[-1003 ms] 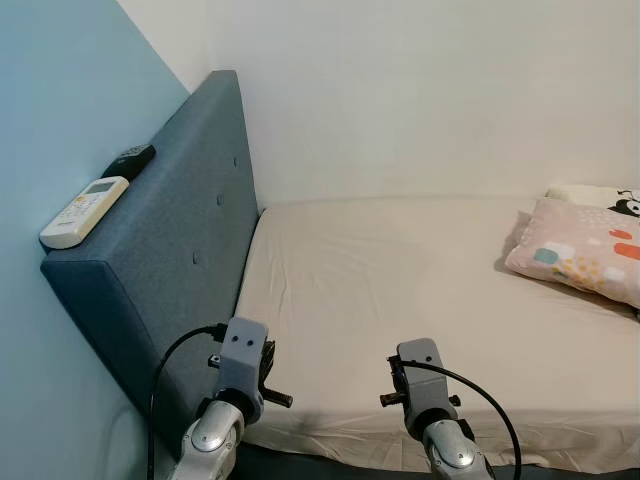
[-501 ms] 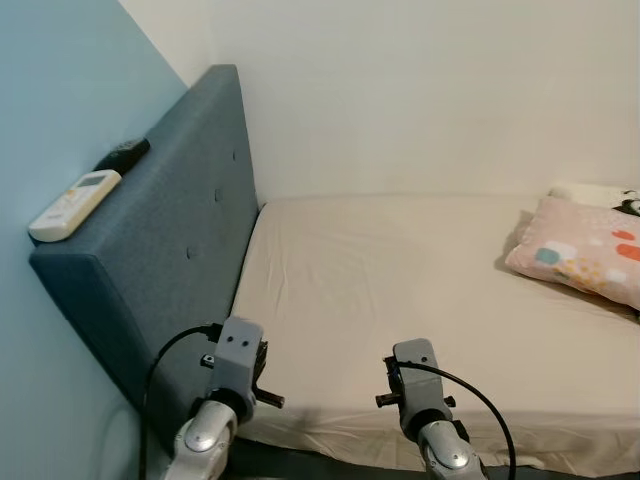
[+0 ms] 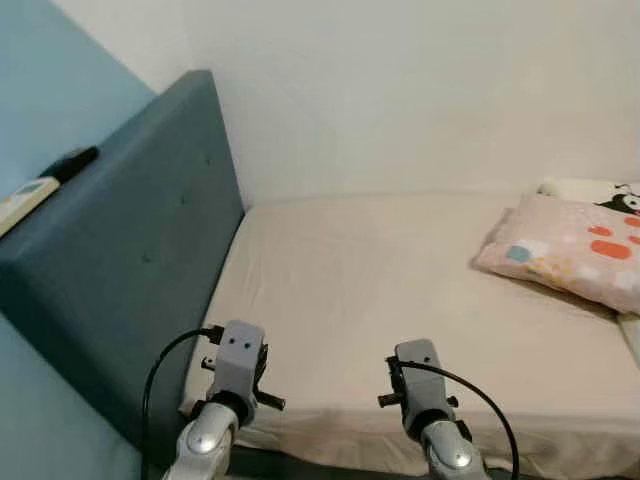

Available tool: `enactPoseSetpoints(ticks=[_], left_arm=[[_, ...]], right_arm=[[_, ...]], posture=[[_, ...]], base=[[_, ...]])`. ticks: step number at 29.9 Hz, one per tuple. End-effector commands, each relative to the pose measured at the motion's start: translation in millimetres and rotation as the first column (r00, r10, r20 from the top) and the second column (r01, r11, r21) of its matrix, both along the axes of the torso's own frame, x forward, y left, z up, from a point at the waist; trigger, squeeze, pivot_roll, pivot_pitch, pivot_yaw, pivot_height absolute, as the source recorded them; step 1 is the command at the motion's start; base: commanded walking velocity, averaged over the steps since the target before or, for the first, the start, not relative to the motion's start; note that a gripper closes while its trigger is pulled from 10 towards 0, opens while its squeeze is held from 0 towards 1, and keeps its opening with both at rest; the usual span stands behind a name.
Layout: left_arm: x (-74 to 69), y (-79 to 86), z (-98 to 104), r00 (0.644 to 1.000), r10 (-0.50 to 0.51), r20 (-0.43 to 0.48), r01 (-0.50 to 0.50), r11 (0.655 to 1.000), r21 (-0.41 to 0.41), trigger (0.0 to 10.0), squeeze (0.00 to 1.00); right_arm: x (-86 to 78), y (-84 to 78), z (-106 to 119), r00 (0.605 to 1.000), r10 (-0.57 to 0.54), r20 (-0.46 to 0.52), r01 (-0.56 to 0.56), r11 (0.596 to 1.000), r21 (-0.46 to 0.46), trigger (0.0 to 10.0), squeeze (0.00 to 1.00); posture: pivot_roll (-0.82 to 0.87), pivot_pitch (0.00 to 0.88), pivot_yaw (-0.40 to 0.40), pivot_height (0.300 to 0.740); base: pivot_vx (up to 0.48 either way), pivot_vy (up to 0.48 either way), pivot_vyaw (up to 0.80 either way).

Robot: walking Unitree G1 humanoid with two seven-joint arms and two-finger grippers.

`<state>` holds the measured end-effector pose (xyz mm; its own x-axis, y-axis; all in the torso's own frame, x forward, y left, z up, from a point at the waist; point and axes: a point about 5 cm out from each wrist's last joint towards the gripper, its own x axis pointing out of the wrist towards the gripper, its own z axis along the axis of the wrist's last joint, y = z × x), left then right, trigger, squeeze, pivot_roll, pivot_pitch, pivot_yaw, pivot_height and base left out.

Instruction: Clean up the room

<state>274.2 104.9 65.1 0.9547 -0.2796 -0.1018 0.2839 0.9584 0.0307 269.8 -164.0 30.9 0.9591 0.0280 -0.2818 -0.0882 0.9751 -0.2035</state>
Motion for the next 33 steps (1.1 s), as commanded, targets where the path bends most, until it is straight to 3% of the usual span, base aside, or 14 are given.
enactPoseSetpoints(ticks=[1, 33], left_arm=[[-1.2, 6.2, -2.8, 1.000, 0.011, -0.009, -0.011, 1.000, 0.013, 10.0, 0.00], [-3.0, 7.5, -3.5, 1.000, 0.004, -0.009, -0.004, 1.000, 0.016, 10.0, 0.00]], right_arm=[[-1.9, 5.7, -2.1, 1.000, 0.006, -0.010, -0.006, 1.000, 0.015, 10.0, 0.00], [-3.0, 5.4, -4.9, 1.000, 0.005, -0.017, -0.004, 1.000, 0.013, 10.0, 0.00]], posture=[[-0.02, 0.066, 0.041, 0.740], [-0.02, 0.053, 0.041, 0.740]], base=[[0.000, -0.341, 0.00], [0.000, -0.335, 0.00]])
